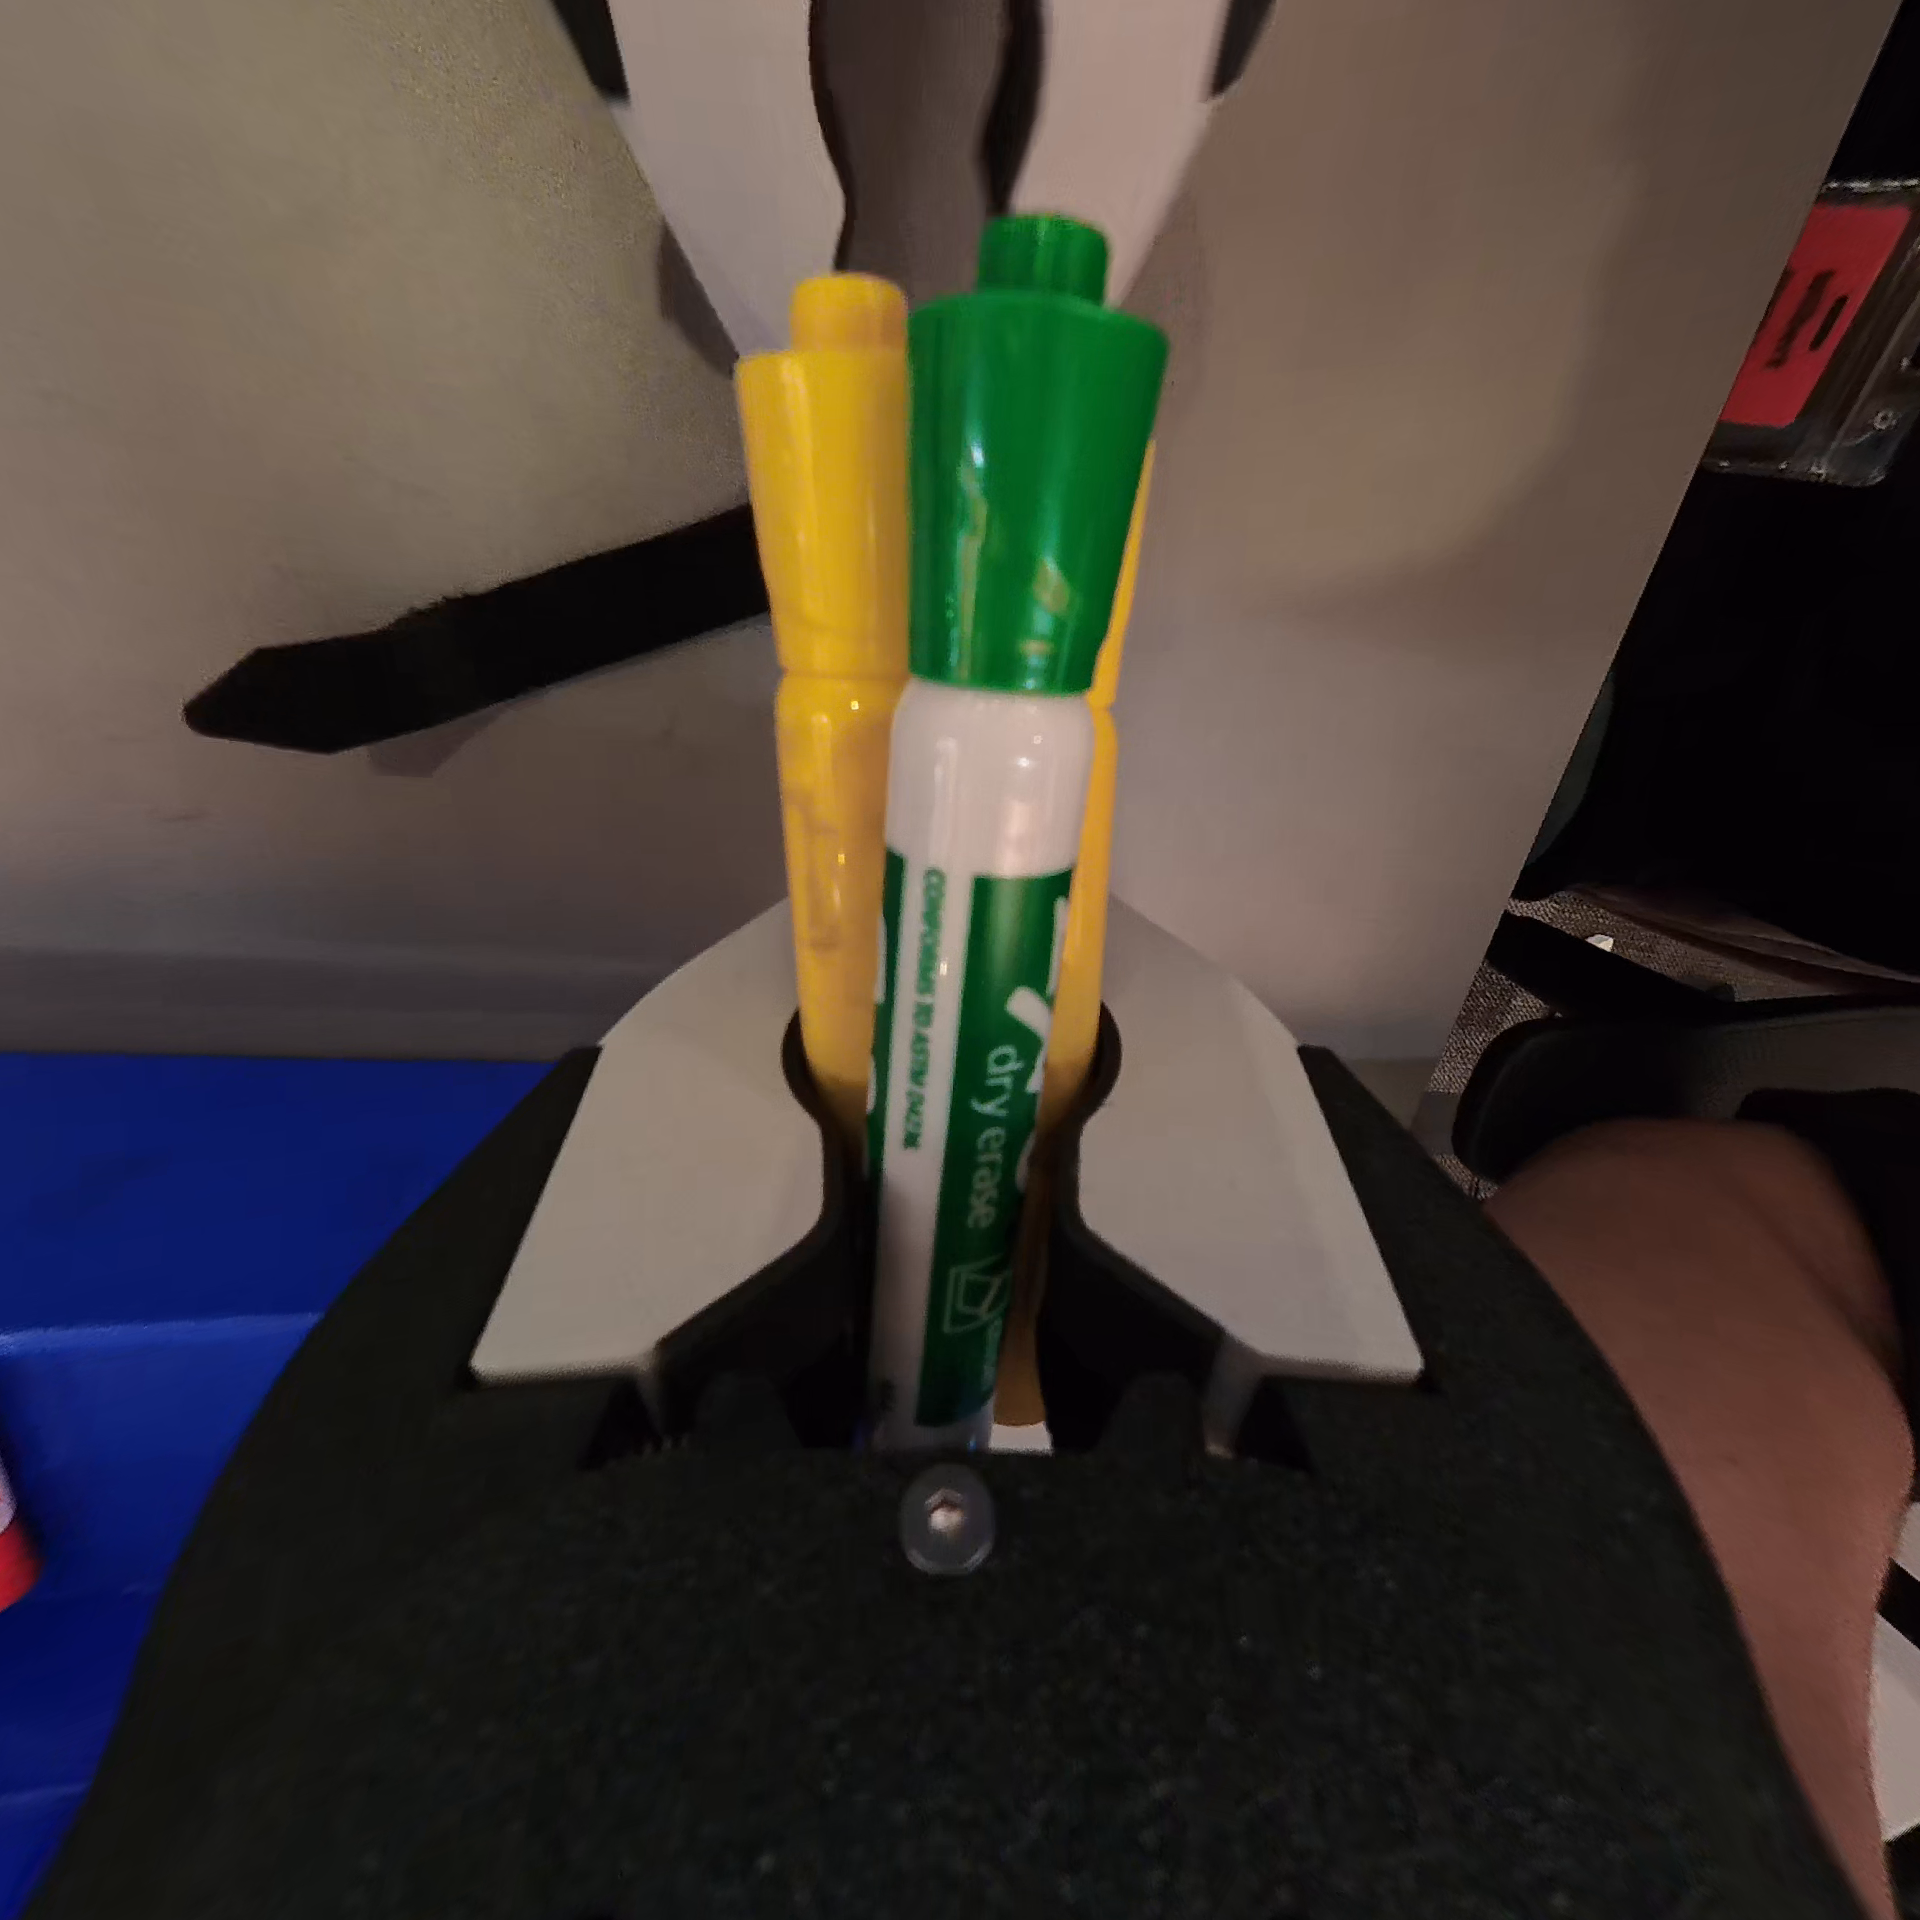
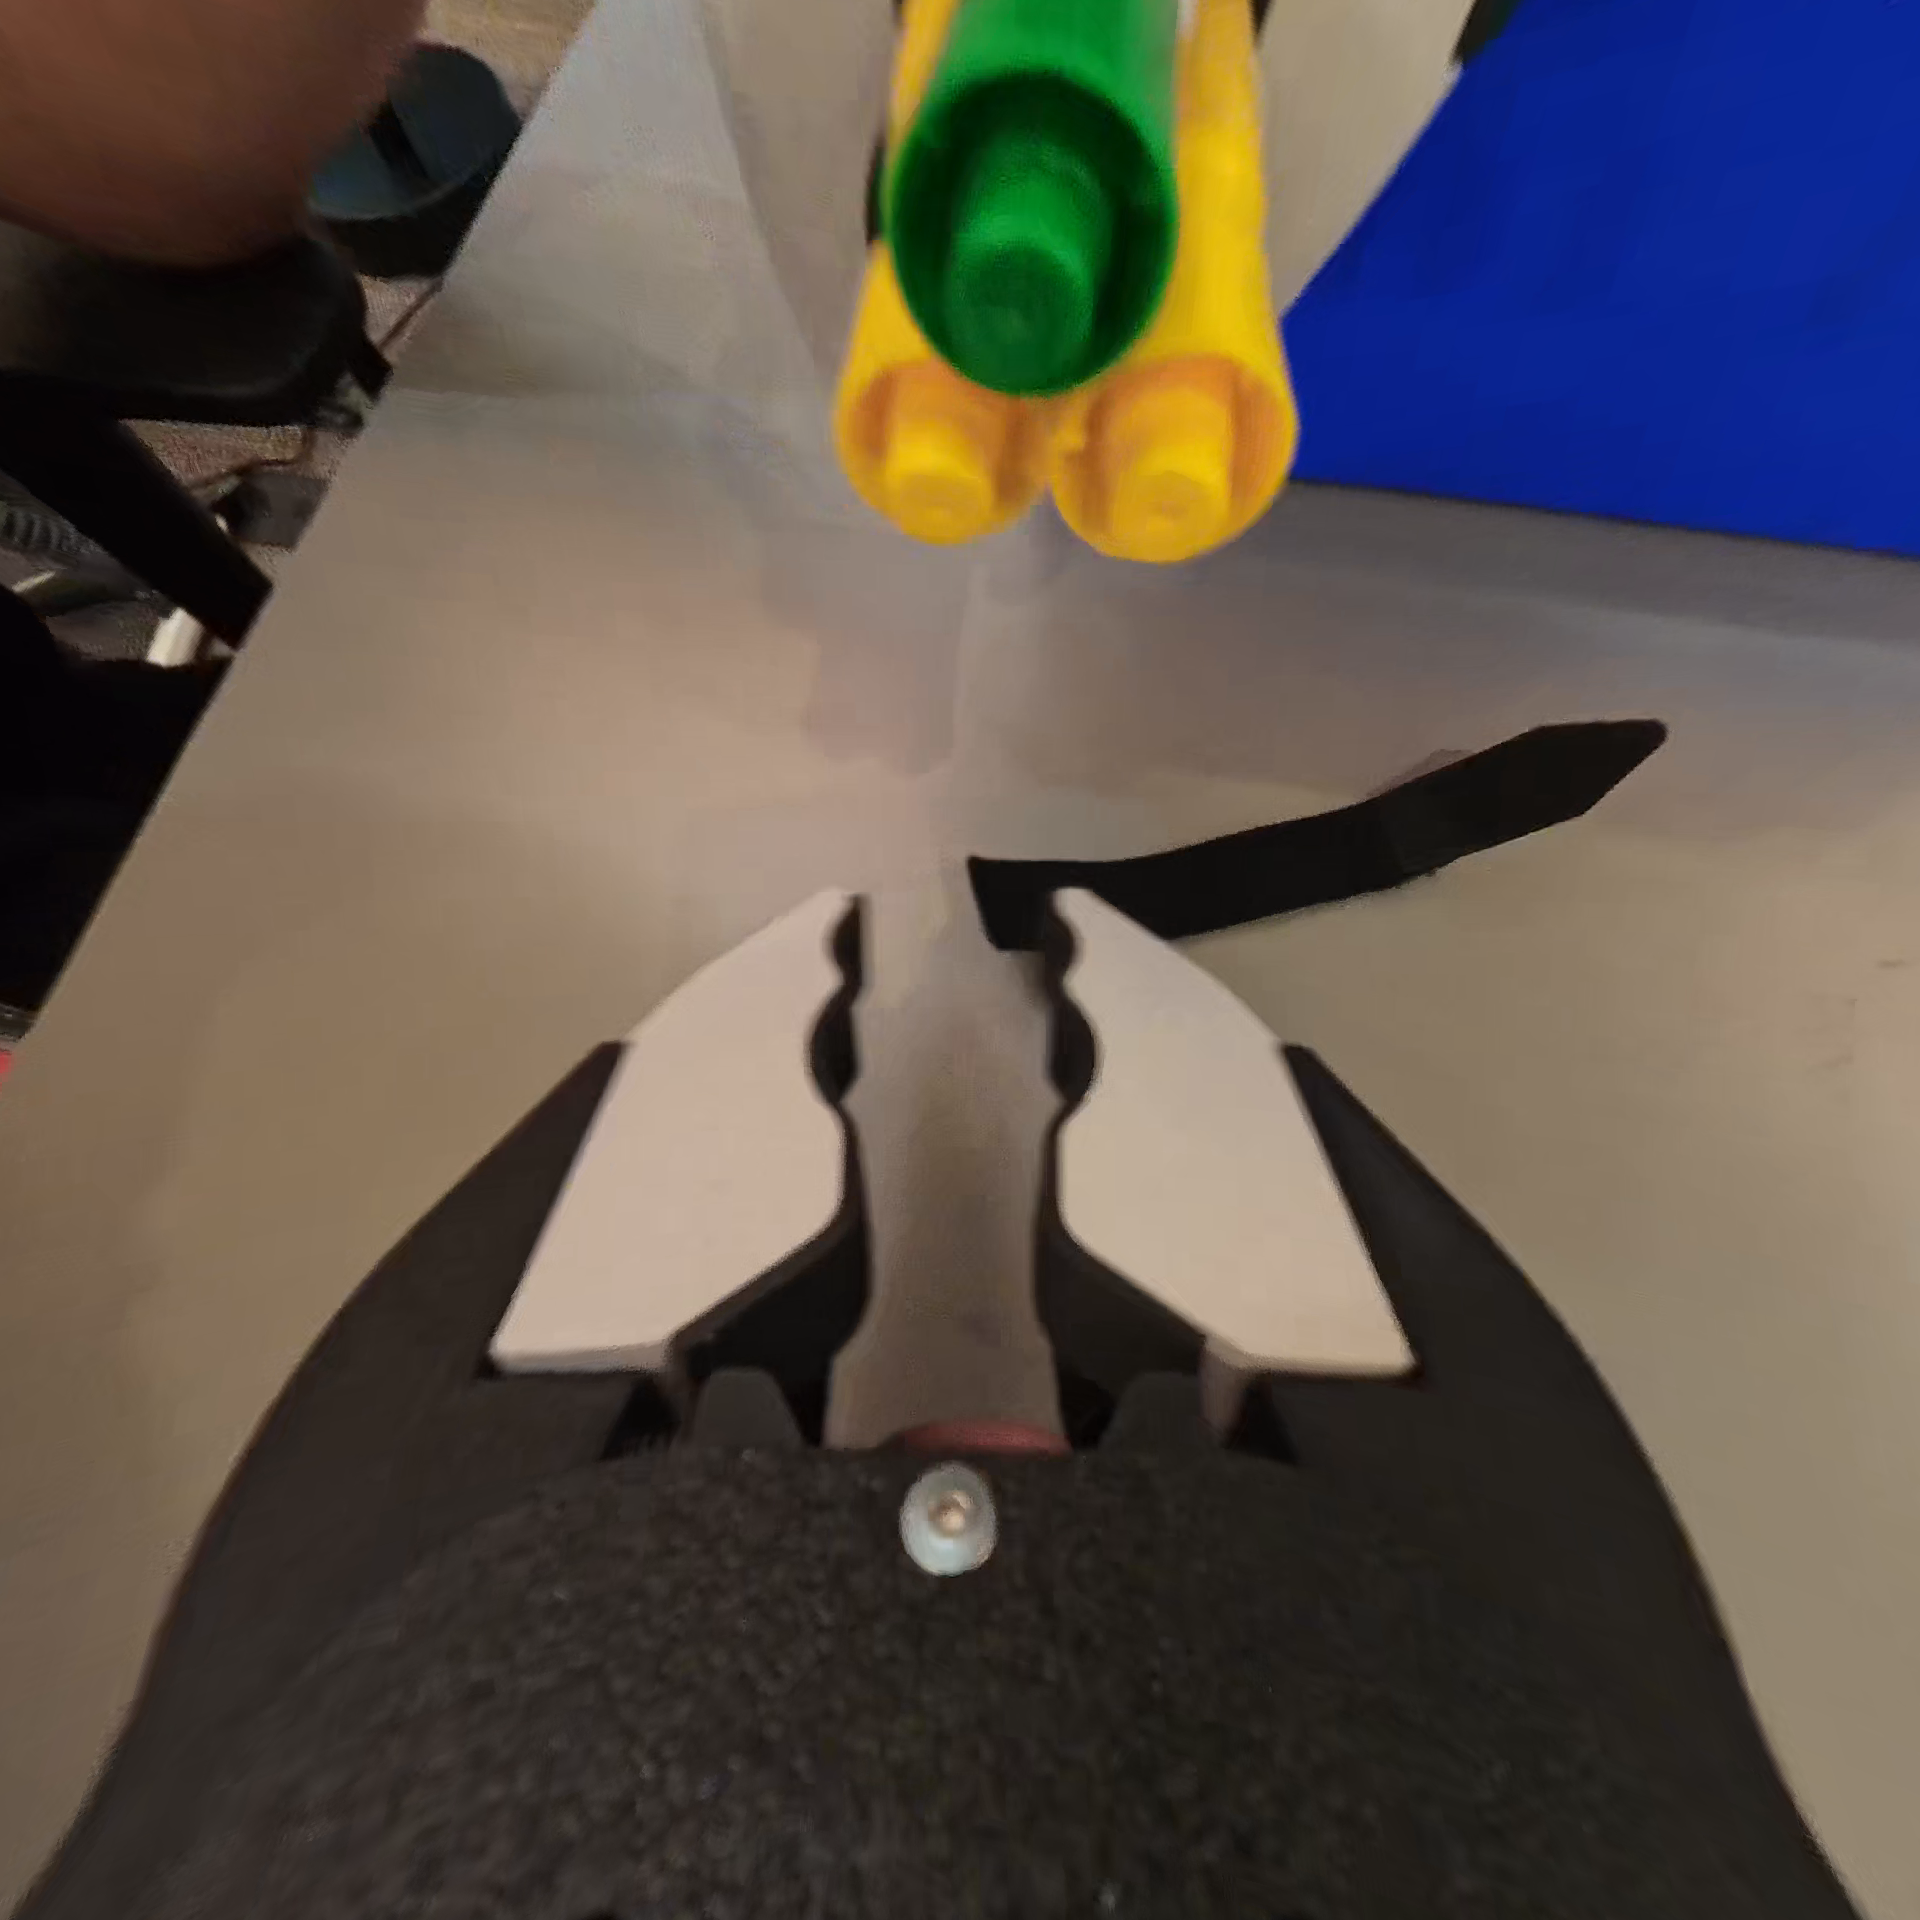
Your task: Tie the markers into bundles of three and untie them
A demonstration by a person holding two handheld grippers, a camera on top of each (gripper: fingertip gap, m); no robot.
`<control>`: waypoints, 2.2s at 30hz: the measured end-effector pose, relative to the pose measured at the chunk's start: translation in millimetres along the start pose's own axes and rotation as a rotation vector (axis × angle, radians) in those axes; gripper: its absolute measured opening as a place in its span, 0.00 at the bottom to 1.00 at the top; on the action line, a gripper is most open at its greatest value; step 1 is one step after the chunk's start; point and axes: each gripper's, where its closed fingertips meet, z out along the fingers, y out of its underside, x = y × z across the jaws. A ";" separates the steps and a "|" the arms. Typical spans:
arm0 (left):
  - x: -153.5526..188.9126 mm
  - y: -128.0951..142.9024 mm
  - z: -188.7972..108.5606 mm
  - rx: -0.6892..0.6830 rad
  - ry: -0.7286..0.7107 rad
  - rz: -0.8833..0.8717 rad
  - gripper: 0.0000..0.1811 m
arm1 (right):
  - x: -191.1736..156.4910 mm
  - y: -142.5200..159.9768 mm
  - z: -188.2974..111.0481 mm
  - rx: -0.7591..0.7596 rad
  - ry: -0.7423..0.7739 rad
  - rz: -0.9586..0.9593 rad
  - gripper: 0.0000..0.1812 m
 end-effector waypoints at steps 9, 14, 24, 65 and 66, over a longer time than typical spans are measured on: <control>7.1 -5.4 -2.1 -0.012 -0.011 0.026 0.23 | 47.1 24.7 -8.4 -0.136 0.181 -0.191 0.62; 14.4 -9.5 -8.9 -0.004 -0.029 0.043 0.23 | 68.9 22.5 18.2 -0.117 0.041 -0.092 0.73; 18.7 -7.4 -11.5 -0.010 -0.025 0.049 0.23 | 69.5 -7.6 41.7 -0.043 -0.107 -0.127 0.80; 15.9 -2.8 -9.8 -0.011 -0.014 0.031 0.23 | 43.9 20.3 -1.4 -0.166 0.085 -0.114 0.01; 16.3 -3.4 -9.1 -0.012 -0.012 0.035 0.23 | 42.3 31.1 -13.3 -0.210 0.098 -0.114 0.01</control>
